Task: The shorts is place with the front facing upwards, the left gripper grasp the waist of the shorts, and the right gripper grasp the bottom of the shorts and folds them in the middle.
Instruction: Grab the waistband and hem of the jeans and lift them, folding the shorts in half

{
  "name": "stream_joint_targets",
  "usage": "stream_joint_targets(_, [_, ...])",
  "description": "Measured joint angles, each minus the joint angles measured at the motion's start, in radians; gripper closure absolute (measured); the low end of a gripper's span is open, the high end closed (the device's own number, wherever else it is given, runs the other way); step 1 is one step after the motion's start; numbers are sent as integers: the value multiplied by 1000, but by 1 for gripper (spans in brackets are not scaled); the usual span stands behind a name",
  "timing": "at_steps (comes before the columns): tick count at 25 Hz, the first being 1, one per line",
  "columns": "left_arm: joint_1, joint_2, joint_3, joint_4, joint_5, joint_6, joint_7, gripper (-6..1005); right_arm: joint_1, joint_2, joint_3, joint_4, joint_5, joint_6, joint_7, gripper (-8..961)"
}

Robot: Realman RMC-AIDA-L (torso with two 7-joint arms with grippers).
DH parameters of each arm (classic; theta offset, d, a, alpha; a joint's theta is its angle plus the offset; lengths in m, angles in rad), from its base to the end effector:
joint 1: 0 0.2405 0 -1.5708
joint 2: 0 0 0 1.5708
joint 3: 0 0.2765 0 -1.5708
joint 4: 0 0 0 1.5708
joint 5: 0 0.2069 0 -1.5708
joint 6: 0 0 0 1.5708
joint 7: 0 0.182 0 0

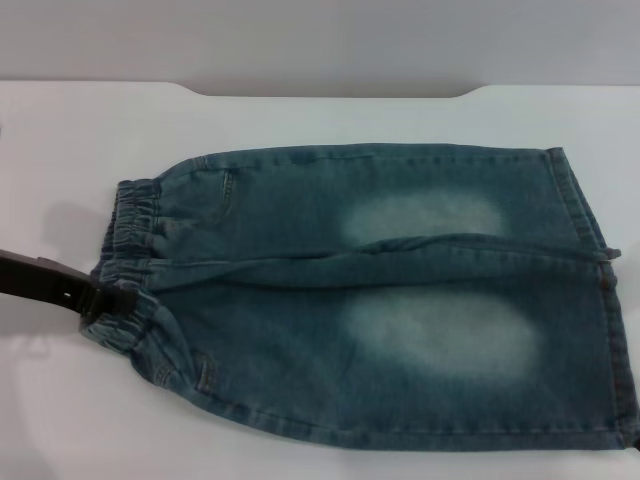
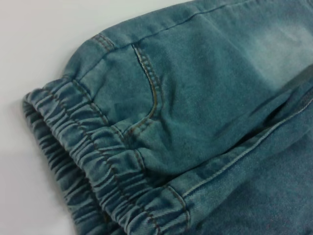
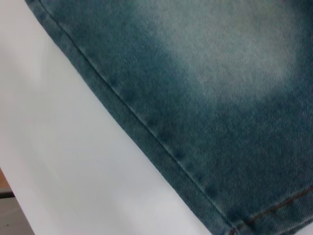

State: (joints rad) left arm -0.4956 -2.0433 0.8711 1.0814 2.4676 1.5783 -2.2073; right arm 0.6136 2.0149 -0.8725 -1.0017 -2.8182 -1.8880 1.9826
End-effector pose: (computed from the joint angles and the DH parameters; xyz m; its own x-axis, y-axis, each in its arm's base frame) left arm -0.3089 0.3497 0.0019 0.5927 0.8016 0.0783 0.7815 -0.5489 -0.2966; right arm 0.3225 0.3061 0.0117 0.6260 -0.6610 0.4138 -0.6669 -0.7288 -0.1552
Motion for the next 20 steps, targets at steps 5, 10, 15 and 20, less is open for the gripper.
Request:
stream_joint_targets(5, [-5, 0, 0, 2, 1, 2, 0, 920, 0, 8, -5, -4, 0, 6, 2, 468])
stream_joint_targets(10, [-13, 5, 0, 2, 1, 3, 0, 919, 0, 11, -24, -5, -4, 4, 7, 469])
stream_joint_targets(15, [-15, 8, -1, 1, 1, 1, -1, 917, 0, 12, -24, -4, -34, 6, 15, 469])
stream_joint_targets(20, [-17, 8, 0, 0, 1, -1, -1, 916, 1, 11, -18, -7, -36, 7, 18, 469])
